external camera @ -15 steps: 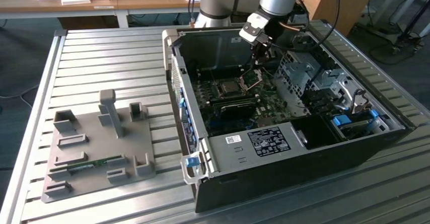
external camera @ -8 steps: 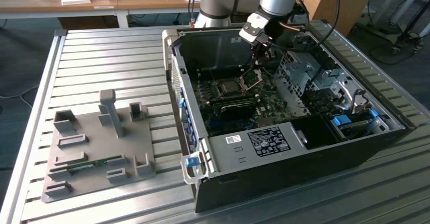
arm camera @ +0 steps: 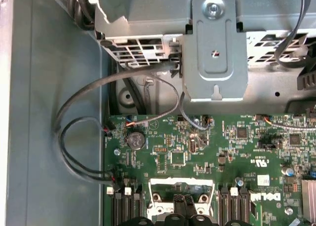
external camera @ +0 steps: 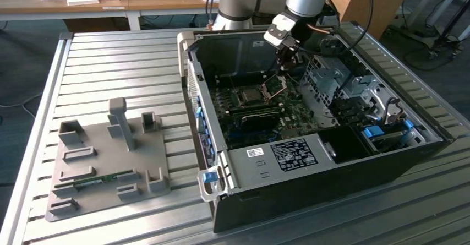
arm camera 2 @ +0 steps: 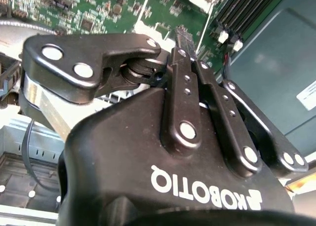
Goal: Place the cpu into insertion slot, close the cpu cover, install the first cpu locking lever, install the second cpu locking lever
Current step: 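Close the cpu cover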
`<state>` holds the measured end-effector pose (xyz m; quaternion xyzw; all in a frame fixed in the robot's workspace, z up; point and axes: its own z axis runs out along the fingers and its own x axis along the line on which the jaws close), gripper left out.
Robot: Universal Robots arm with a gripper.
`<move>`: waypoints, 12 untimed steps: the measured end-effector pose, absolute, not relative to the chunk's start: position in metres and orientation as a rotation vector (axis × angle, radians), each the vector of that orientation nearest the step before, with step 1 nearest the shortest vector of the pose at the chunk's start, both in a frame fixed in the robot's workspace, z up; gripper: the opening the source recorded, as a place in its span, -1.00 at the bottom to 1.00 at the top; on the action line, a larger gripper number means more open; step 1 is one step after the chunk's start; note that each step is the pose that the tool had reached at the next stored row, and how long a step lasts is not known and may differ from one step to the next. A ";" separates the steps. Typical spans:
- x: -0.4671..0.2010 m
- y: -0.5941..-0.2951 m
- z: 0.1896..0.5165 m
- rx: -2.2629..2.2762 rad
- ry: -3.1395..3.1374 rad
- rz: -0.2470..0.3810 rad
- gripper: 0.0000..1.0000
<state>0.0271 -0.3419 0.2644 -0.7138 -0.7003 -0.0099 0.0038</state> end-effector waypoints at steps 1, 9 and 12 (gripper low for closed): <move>0.029 -0.342 0.264 -2.237 -2.195 -0.031 -0.79; 0.042 -0.342 0.264 -2.237 -2.195 -0.031 -0.79; 0.047 -0.342 0.264 -2.237 -2.195 -0.031 -0.79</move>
